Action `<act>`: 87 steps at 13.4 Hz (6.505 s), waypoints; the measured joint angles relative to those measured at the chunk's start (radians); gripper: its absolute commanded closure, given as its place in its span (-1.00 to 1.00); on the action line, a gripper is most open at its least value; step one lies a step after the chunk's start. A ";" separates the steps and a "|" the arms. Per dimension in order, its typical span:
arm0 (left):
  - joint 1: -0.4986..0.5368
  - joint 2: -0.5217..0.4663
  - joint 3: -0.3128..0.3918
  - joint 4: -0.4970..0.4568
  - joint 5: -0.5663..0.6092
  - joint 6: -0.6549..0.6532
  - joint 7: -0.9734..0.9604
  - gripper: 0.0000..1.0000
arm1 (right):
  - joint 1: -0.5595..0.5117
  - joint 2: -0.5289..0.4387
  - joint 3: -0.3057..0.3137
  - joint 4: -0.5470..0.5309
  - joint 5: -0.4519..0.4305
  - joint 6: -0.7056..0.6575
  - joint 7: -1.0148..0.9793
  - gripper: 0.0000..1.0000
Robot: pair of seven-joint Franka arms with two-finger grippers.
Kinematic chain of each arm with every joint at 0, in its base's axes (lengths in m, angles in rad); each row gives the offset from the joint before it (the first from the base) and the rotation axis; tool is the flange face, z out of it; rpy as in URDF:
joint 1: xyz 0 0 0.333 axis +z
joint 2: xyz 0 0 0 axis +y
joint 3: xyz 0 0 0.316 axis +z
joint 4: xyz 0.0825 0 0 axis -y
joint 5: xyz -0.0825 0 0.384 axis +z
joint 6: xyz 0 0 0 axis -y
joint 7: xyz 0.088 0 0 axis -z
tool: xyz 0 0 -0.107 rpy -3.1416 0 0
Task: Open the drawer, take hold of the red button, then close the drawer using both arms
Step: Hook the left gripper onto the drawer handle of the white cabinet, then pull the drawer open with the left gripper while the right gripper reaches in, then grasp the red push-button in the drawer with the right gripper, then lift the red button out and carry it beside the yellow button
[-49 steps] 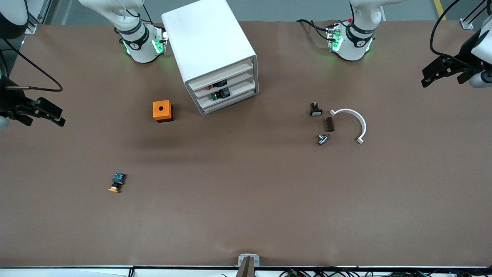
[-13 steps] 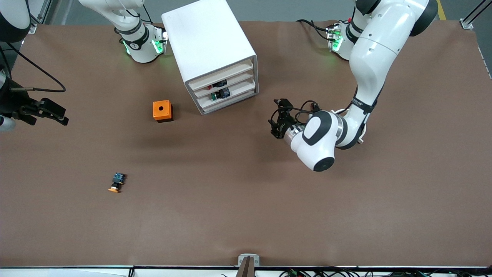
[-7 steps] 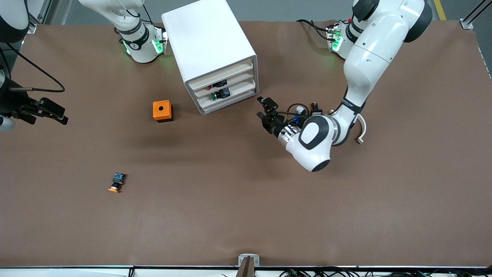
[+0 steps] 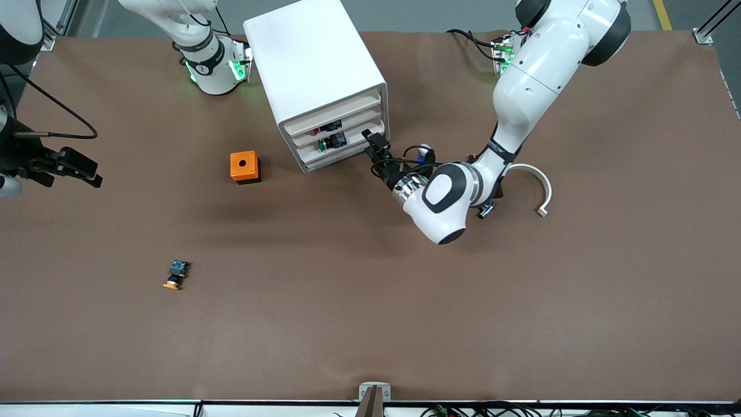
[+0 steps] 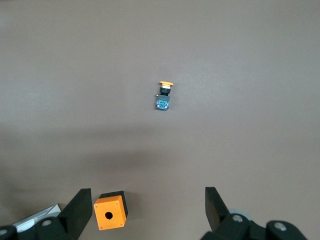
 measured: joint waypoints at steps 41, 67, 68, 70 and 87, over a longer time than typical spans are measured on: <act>-0.044 0.034 0.362 0.236 -0.039 -0.006 0.161 -0.98 | 0.521 0.217 0.019 -0.005 0.072 0.220 1.254 -1.00; -0.048 -0.133 0.644 0.252 0.352 0.000 0.744 -0.99 | 0.807 0.342 0.018 -0.169 0.072 0.505 1.705 0.95; -0.062 -0.134 0.643 0.252 0.381 0.000 0.782 -0.99 | 0.807 0.341 0.017 -0.167 0.072 0.507 1.706 0.96; -0.102 -0.141 0.643 0.252 0.419 0.001 0.857 -0.99 | 0.804 0.331 0.008 -0.153 0.071 0.499 1.705 0.97; -0.262 -0.216 0.635 0.229 0.590 0.125 1.506 -0.99 | 0.226 0.362 -0.018 -0.086 0.071 0.413 0.381 0.98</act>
